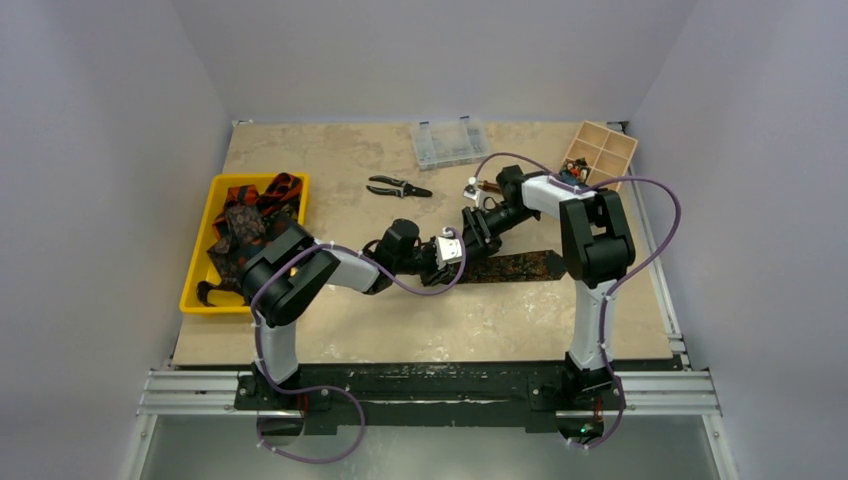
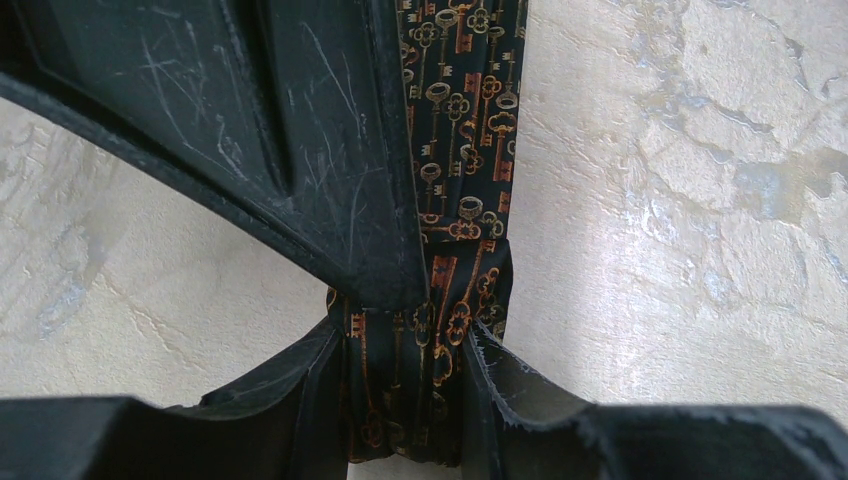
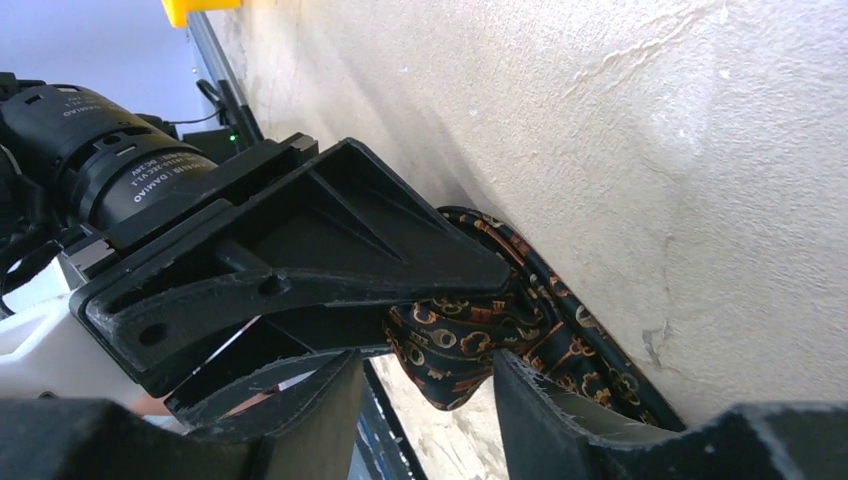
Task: Roll the ties
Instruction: Roll the tie at the center of the board.
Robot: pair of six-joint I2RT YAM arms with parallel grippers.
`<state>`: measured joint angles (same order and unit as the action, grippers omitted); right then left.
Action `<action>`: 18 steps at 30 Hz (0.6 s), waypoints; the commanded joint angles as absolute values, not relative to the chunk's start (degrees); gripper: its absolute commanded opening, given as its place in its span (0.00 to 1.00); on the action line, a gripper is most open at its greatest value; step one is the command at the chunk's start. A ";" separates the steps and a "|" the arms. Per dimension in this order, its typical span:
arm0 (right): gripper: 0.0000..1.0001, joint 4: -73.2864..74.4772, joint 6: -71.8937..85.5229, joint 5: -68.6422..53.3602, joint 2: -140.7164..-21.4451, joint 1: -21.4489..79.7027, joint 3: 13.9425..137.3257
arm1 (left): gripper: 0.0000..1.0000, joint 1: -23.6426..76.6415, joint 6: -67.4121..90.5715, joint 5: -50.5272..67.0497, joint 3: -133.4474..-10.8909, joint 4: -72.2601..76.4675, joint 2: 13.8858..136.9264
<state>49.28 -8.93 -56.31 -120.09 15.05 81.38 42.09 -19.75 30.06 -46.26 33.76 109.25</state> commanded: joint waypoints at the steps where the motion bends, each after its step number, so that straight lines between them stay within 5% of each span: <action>1: 0.49 48.51 -9.84 -58.07 -121.43 15.85 80.95 | 0.24 42.54 -21.49 28.30 -44.91 22.85 111.79; 4: 0.43 49.19 -10.91 -55.72 -122.63 16.07 80.28 | 0.24 42.55 -21.60 28.43 -45.21 22.60 112.02; 9: 0.02 47.24 -9.75 -52.03 -122.67 16.08 79.09 | 0.26 42.55 -21.51 29.05 -45.24 22.42 111.95; 18: 0.00 47.73 -11.06 -43.49 -123.22 15.75 77.60 | 0.60 40.97 -16.87 37.68 -41.79 37.42 109.10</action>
<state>49.15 -8.67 -54.94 -122.58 15.75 79.37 41.71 -19.42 32.27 -44.71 35.57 109.23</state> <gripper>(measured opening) 0.026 0.578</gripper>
